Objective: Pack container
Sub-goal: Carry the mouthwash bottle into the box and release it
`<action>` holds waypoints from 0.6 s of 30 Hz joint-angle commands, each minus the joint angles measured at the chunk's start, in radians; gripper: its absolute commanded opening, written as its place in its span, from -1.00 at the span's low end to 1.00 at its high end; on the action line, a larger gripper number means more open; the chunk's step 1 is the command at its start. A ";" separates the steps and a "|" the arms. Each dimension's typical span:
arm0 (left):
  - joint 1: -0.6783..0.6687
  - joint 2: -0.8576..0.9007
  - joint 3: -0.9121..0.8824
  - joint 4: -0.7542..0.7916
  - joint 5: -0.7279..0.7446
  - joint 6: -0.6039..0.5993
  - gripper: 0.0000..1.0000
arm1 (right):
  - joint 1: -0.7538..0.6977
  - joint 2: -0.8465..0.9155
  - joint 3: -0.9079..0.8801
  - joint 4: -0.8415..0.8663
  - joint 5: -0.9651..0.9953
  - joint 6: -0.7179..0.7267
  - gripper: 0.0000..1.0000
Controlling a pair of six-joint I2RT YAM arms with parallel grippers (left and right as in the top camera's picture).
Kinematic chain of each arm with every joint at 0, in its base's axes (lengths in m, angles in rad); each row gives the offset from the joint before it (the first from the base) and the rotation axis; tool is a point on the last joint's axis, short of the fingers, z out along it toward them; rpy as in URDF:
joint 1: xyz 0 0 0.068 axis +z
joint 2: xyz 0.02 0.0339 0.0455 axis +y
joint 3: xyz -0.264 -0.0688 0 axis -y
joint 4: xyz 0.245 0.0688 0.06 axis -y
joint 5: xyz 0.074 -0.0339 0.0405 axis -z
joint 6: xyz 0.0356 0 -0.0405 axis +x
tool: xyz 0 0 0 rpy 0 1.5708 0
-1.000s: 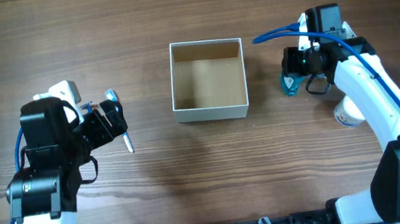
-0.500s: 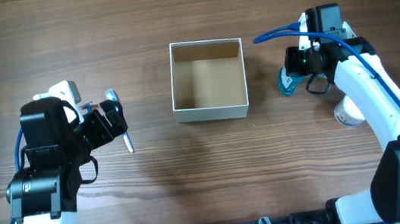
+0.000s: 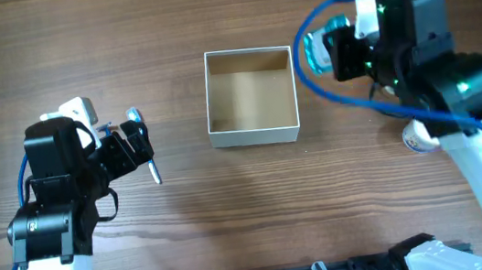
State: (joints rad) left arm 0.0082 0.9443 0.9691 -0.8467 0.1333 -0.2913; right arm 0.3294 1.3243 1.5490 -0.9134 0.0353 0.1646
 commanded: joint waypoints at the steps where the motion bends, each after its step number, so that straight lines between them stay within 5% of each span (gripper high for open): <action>1: -0.005 0.002 0.020 0.000 0.019 -0.005 1.00 | 0.125 0.066 0.104 0.002 0.089 0.106 -0.92; 9: -0.005 0.002 0.020 0.000 0.019 -0.005 0.99 | 0.293 0.385 0.116 0.149 0.198 0.278 -0.92; 18: -0.005 0.002 0.020 0.001 0.019 -0.005 0.99 | 0.308 0.602 0.115 0.277 0.193 0.361 -0.92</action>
State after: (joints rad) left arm 0.0082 0.9443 0.9691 -0.8486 0.1337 -0.2909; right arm 0.6380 1.8954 1.6444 -0.6724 0.1925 0.4900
